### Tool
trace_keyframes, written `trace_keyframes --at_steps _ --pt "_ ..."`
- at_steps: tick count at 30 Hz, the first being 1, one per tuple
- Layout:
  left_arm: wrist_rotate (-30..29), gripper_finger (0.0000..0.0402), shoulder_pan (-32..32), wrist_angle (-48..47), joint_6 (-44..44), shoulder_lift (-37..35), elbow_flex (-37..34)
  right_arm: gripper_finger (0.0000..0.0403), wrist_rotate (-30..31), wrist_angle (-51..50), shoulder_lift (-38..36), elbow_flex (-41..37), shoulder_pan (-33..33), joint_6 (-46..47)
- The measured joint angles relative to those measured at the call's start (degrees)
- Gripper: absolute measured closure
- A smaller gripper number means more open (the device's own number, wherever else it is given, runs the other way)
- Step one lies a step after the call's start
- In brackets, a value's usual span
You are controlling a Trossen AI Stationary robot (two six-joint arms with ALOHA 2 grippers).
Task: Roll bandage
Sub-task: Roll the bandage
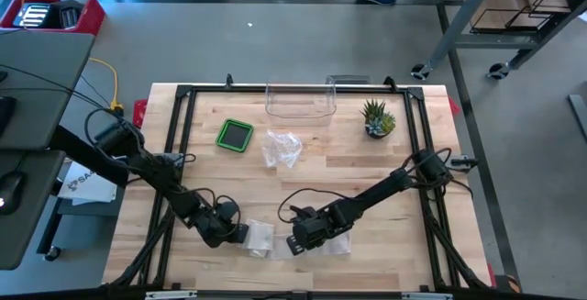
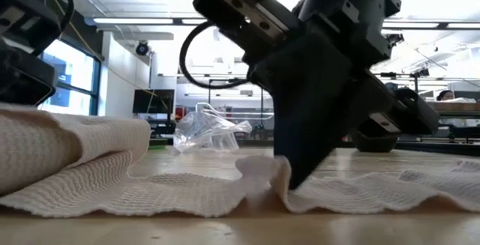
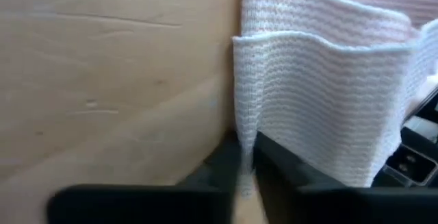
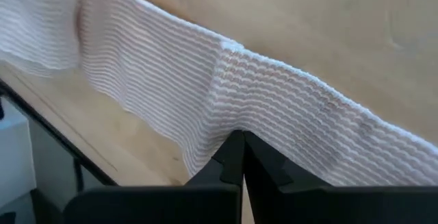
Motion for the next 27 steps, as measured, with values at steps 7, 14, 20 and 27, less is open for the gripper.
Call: trace_keyframes --at_steps 7,14,20,27 --pt "-5.1 0.0397 -1.8 -4.4 -6.1 -2.8 -0.1 0.0403 2.2 -7.4 -3.1 0.1 0.4 4.0" --pt "-10.1 0.04 -6.1 -10.3 -17.2 -4.3 1.9 0.0403 4.6 -11.6 -3.0 0.1 0.0 11.8" --pt "-10.0 0.04 -7.5 -13.7 -17.1 -4.2 4.8 0.0403 3.0 -10.4 -3.9 0.2 0.2 10.6" --pt "-9.3 0.0401 -8.8 -19.4 -16.8 -4.3 7.4 0.0403 2.3 -10.1 -3.0 0.1 1.3 11.0"
